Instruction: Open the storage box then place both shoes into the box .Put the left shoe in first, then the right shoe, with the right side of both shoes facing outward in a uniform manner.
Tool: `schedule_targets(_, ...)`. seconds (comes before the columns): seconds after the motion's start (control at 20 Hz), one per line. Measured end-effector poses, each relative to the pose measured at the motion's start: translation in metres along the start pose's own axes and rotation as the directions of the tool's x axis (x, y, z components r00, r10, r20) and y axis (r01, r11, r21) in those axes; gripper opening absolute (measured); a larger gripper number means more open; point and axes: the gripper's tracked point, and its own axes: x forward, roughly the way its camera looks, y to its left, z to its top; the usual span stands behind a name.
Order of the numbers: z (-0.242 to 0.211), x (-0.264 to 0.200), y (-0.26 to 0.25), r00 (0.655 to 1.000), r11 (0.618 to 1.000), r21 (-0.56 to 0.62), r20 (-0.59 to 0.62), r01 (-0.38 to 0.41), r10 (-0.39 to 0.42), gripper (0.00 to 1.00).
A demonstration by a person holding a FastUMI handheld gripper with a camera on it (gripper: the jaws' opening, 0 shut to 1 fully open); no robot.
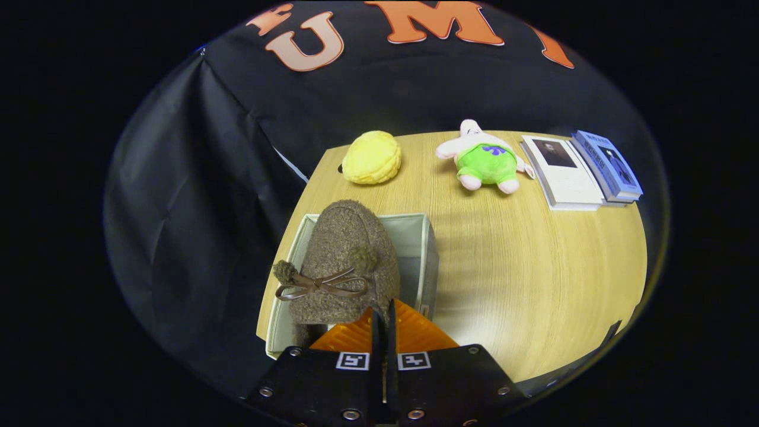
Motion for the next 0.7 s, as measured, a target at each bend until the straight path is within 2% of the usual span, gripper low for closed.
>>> schedule_targets(0.15,-0.007,0.012,0.004,1.0,0.999,0.031,-0.021,0.021,-0.02,0.03)
schedule_targets(0.35,-0.02,0.014,-0.009,0.991,0.992,0.039,-0.058,0.123,-0.121,0.05)
schedule_targets(0.45,-0.025,0.012,-0.002,0.992,0.992,0.079,-0.092,0.096,-0.089,0.08)
schedule_targets(0.5,-0.024,0.009,0.003,0.993,0.992,0.101,-0.093,0.079,-0.069,0.15)
schedule_targets(0.55,-0.02,0.006,0.006,0.995,0.991,0.117,-0.082,0.06,-0.051,0.17)
schedule_targets(0.7,-0.011,-0.011,0.016,0.997,0.993,0.114,-0.072,0.002,0.006,0.28)
